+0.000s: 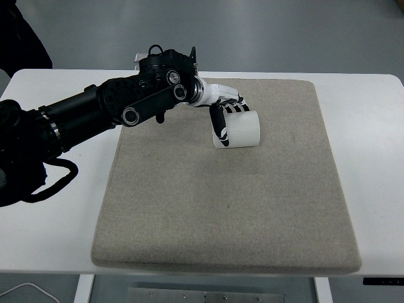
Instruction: Upright white cup
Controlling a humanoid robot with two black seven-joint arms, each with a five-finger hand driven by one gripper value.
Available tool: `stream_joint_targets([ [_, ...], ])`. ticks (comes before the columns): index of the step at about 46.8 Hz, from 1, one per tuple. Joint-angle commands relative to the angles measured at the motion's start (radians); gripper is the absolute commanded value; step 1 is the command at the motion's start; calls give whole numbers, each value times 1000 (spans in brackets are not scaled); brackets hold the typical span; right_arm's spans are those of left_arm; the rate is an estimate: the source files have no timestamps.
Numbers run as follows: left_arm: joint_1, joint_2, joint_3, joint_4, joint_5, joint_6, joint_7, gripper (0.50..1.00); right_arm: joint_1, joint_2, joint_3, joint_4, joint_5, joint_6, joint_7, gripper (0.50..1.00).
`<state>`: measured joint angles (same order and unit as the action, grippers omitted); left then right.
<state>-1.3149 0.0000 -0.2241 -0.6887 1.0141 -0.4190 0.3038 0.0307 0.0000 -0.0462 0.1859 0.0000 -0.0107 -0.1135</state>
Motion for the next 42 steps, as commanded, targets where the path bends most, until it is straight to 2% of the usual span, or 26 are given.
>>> stream_joint_targets([
  [1,0,0,0,0,0,6,-2,981,0,0,0,1,0,0,0,930],
  [42,22,0,-3,9,-17,43,-81,981,0,0,-1,0,0,0,0,930],
])
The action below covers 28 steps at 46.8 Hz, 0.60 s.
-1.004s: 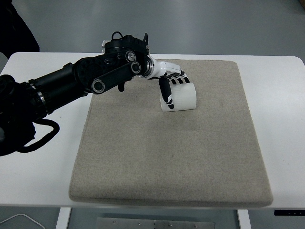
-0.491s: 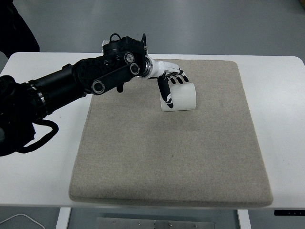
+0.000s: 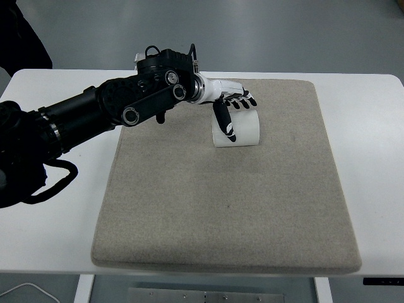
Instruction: Upright white cup
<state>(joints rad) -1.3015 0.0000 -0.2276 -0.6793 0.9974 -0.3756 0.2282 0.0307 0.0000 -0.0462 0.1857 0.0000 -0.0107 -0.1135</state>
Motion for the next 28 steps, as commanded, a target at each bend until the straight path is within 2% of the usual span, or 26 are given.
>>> stream_joint_targets([
  [1,8,0,1,0,0,-2,-7,981,0,0,0,0,0,0,0,930],
  [16,21,0,1,0,6,0,-35,975,0,0,0,0,0,0,0,930],
  [21,25,0,1,0,10,1,-44,956,0,0,0,0,0,0,0,930],
  [25,31,0,1,0,13,10,-61,924,0,0,0,0,0,0,1,930],
  [28,33,0,2,0,13,15,-70,857,0,0,0,0,0,0,0,930],
])
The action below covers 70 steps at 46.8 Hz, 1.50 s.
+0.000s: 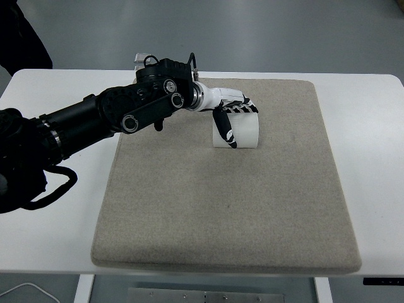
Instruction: Upright white cup
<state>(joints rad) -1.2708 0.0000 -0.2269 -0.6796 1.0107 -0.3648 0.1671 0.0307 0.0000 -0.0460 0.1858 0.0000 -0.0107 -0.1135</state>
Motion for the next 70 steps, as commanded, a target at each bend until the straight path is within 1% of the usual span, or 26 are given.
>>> stream_joint_targets([
  [1,2,0,1,0,0,4,-15,825,0,0,0,0,0,0,0,930],
  [4,5,0,3,0,0,4,-35,748,0,0,0,0,0,0,0,930],
  [6,5,0,3,0,0,4,-40,682,-2,0,0,0,0,0,0,930],
  [7,5,0,3,0,2,6,-41,658,0,0,0,0,0,0,0,930],
  [11,7,0,1,0,0,6,-44,621,-2,0,0,0,0,0,0,930],
  [12,7,0,1,0,-1,4,-44,587,0,0,-1,0,0,0,0,930],
  [14,7,0,0,2,-1,6,-50,502,0,0,0,0,0,0,0,930],
  [24,-1,0,1,2,-4,-32,-55,500,0,0,0,1,0,0,0,930],
  [35,-4,0,-26,12,-21,-48,-57,500,0,0,0,0,0,0,0,930],
  [41,5,0,-100,35,-32,-49,-58,500,0,0,0,0,0,0,0,930],
  [47,10,0,-157,49,-102,-60,-64,500,0,0,0,1,0,0,0,930],
  [50,10,2,-161,51,-148,-60,-93,500,0,0,0,0,0,0,0,930],
  [53,10,20,-161,51,-190,-60,-129,500,0,0,0,0,0,0,0,930],
  [60,13,77,-163,54,-276,-65,-204,500,0,0,0,1,0,0,0,930],
  [65,39,117,-161,68,-326,-66,-257,500,0,0,0,0,0,0,0,930],
  [70,60,163,-161,72,-368,-98,-337,500,0,0,0,0,0,0,0,930],
])
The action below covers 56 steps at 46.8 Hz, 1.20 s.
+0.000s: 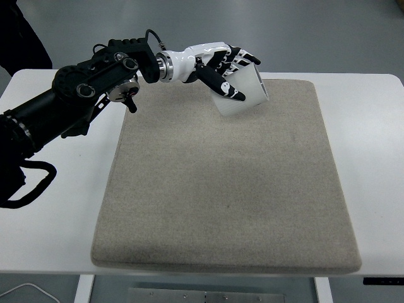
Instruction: Upright white cup
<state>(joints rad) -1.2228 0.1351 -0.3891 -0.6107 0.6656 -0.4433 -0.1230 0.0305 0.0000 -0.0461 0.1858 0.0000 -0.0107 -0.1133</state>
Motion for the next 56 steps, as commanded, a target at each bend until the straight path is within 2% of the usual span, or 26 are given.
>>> stream_joint_targets([
  [1,19,37,1,3,-29,-23,-64,500,0,0,0,0,0,0,0,930],
  [11,108,92,-2,16,-69,-44,-254,500,0,0,-1,0,0,0,0,930],
  [21,169,136,-2,19,-202,-75,-372,500,0,0,0,0,0,0,0,930],
  [29,212,161,-4,32,-210,-114,-486,500,0,0,0,1,0,0,0,930],
  [39,262,167,-11,92,-213,-166,-488,500,0,0,0,0,0,0,0,930],
  [47,319,167,-77,127,-215,-168,-488,500,0,0,0,0,0,0,0,930],
  [56,335,167,-90,144,-205,-168,-488,500,0,0,0,1,0,0,0,930],
])
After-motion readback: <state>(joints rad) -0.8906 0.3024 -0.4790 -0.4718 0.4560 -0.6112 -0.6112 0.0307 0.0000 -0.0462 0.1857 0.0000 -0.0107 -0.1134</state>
